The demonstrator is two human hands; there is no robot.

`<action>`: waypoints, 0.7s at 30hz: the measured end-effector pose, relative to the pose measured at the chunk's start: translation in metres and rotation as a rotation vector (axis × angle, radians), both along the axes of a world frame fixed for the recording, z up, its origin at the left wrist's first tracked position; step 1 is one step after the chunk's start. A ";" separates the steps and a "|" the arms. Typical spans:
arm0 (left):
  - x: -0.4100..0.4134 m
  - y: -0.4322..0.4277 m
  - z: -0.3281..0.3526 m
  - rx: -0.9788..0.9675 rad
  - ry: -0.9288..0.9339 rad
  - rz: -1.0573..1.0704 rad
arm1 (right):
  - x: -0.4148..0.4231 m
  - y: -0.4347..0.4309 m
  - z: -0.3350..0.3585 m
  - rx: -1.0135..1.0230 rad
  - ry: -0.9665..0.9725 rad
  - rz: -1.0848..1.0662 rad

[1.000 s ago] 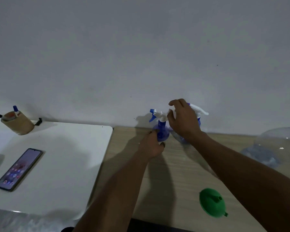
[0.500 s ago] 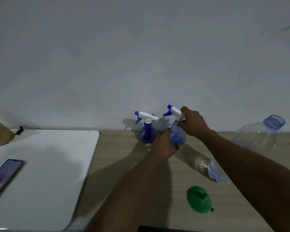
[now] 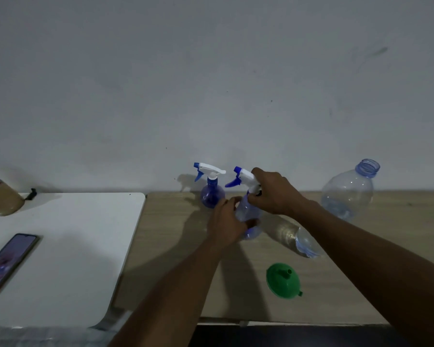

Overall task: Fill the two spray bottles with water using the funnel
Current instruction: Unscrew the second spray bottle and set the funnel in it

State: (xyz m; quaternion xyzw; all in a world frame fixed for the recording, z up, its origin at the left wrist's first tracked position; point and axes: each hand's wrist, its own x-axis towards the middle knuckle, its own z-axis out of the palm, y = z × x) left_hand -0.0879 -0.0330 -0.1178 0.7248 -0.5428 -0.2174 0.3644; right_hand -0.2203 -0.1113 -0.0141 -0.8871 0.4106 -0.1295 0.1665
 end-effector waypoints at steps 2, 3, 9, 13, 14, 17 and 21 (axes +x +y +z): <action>-0.002 0.018 -0.005 0.040 0.042 0.013 | -0.002 0.015 -0.010 0.014 -0.021 0.030; -0.003 0.025 -0.009 0.054 0.052 0.024 | -0.003 0.022 -0.016 0.011 -0.039 0.044; -0.013 0.060 -0.028 0.095 0.105 0.060 | -0.002 0.061 -0.052 -0.044 -0.051 0.040; -0.014 0.069 -0.030 0.099 0.103 0.056 | 0.000 0.075 -0.062 -0.072 -0.101 0.022; -0.013 0.070 -0.030 0.096 0.090 0.060 | 0.000 0.077 -0.063 -0.064 -0.115 0.033; -0.013 0.071 -0.030 0.097 0.071 0.047 | -0.002 0.078 -0.064 -0.028 -0.168 0.048; -0.013 0.070 -0.033 0.116 0.055 0.017 | -0.008 0.080 -0.064 -0.006 -0.197 0.042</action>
